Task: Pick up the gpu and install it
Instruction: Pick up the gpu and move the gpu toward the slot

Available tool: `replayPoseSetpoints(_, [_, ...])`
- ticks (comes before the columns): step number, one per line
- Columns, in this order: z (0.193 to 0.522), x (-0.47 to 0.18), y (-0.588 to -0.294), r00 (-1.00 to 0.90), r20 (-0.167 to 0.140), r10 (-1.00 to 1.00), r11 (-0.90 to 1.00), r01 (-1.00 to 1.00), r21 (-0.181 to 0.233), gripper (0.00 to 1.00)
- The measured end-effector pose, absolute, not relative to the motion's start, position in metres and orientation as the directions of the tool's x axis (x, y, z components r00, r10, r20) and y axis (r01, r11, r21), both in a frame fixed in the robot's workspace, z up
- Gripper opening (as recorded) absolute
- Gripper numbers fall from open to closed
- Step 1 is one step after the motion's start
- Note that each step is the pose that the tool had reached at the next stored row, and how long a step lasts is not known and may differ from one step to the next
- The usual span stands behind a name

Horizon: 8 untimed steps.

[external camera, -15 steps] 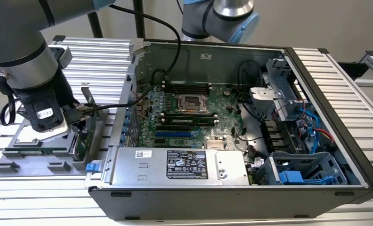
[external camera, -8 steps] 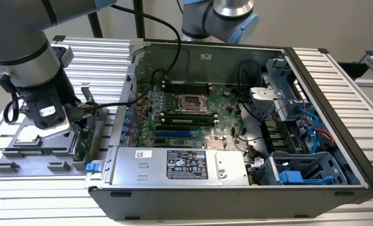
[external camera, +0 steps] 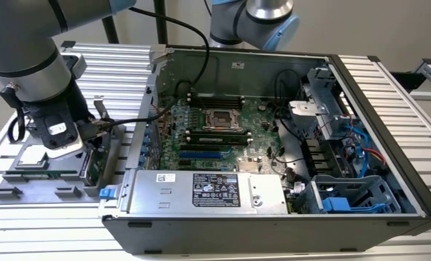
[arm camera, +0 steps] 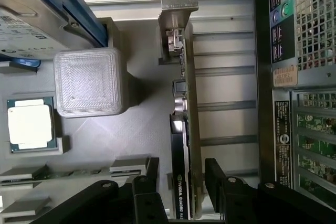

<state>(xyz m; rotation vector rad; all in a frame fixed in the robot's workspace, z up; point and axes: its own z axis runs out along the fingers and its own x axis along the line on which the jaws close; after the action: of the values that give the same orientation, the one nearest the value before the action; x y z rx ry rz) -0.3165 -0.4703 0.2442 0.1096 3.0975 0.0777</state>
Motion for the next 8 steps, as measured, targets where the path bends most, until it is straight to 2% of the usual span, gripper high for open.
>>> replayPoseSetpoints(8, [0.2403,-0.3169,-0.4652,-0.997,-0.039,0.072,0.996,0.07,0.052,1.0])
